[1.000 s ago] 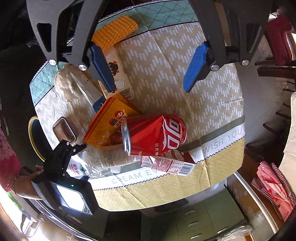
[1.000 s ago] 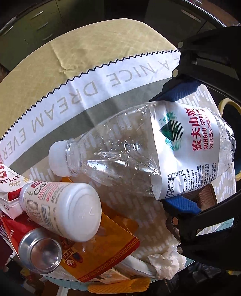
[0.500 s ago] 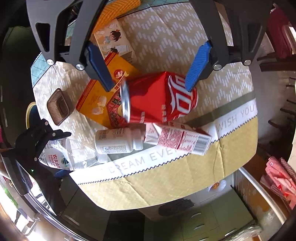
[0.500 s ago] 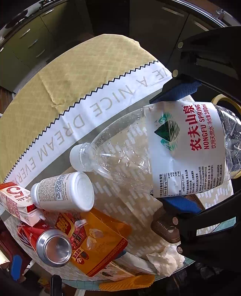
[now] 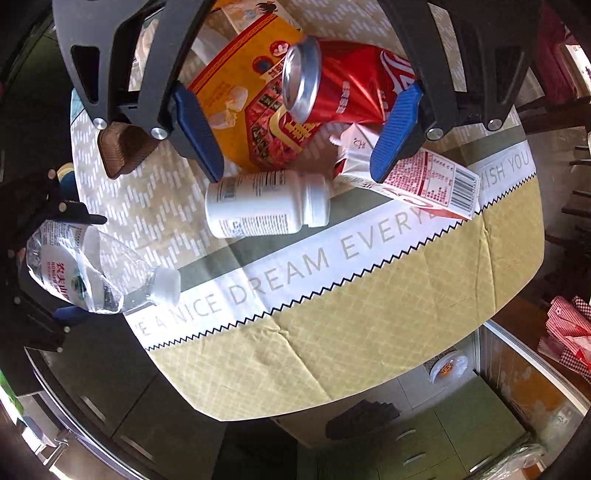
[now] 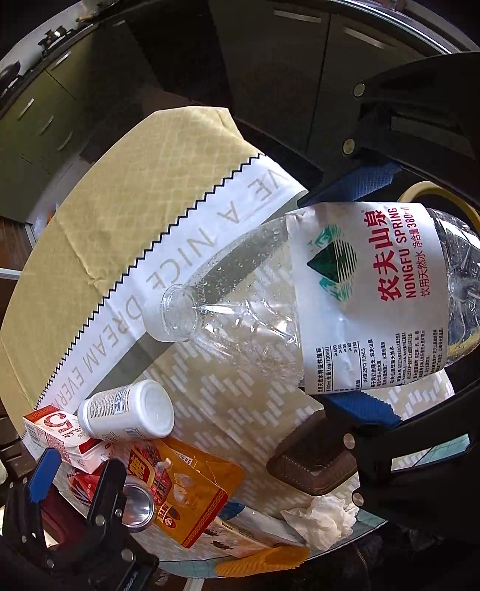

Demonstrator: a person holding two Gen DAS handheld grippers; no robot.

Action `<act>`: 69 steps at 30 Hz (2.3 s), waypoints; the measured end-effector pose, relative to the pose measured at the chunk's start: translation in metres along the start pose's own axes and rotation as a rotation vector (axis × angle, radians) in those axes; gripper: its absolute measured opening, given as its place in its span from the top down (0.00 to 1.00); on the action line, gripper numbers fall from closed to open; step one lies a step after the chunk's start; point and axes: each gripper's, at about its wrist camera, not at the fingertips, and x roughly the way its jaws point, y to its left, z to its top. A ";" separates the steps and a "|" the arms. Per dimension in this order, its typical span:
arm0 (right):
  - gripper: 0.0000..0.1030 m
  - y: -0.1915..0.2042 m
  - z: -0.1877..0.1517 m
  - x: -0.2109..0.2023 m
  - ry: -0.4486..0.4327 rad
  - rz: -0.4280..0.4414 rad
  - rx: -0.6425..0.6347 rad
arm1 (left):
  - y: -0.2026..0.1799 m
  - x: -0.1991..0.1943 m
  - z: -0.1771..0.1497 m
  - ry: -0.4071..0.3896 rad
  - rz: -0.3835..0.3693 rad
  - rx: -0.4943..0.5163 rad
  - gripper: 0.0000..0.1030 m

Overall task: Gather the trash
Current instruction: 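Carry the water bottle to the bin and release it while the left gripper grasps the white pill bottle, then drop the white pill bottle into the bin with the left gripper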

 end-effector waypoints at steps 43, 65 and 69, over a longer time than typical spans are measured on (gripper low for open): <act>0.12 -0.014 -0.261 0.024 0.090 0.010 0.388 | -0.109 -0.030 -0.001 -0.094 -0.021 0.037 0.23; 0.09 0.000 -0.442 -0.076 -0.073 -0.076 0.663 | -0.378 0.022 -0.009 -0.007 -0.153 0.471 0.22; 0.09 0.003 -0.460 -0.082 -0.075 -0.095 0.696 | -0.402 0.039 -0.008 0.007 -0.136 0.497 0.22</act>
